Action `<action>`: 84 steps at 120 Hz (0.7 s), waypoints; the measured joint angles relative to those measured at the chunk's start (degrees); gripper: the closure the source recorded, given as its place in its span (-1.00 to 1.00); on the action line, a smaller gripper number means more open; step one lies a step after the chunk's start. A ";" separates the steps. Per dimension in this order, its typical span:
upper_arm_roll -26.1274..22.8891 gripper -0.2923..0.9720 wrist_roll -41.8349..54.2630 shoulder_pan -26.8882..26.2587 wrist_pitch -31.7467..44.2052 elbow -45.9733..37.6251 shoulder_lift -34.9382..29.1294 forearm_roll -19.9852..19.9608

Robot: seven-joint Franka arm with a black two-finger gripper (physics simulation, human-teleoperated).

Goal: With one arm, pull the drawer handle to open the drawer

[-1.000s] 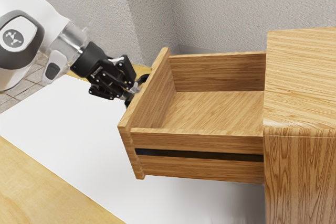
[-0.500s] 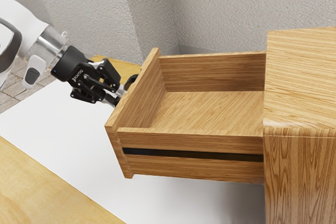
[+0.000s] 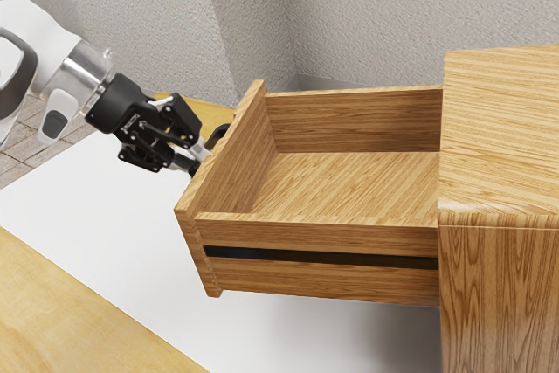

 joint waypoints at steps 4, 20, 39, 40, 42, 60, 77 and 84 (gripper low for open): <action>-0.01 0.31 -0.01 0.02 -0.06 0.03 0.00 0.17; -0.02 0.08 -0.01 0.11 -0.25 0.12 -0.03 0.59; -0.77 -0.04 -0.01 0.22 -1.66 4.40 -0.91 2.94; -0.78 -0.04 -0.01 0.26 -1.81 4.67 -0.98 3.05; -0.75 -0.05 -0.04 0.39 -2.20 5.44 -1.06 3.34; -3.78 -0.13 -9.83 1.47 -13.24 27.05 4.82 17.41; -8.56 -0.33 -28.08 7.28 -29.36 44.62 17.48 24.14; -8.76 -0.38 -35.57 9.43 -33.57 46.01 18.96 23.30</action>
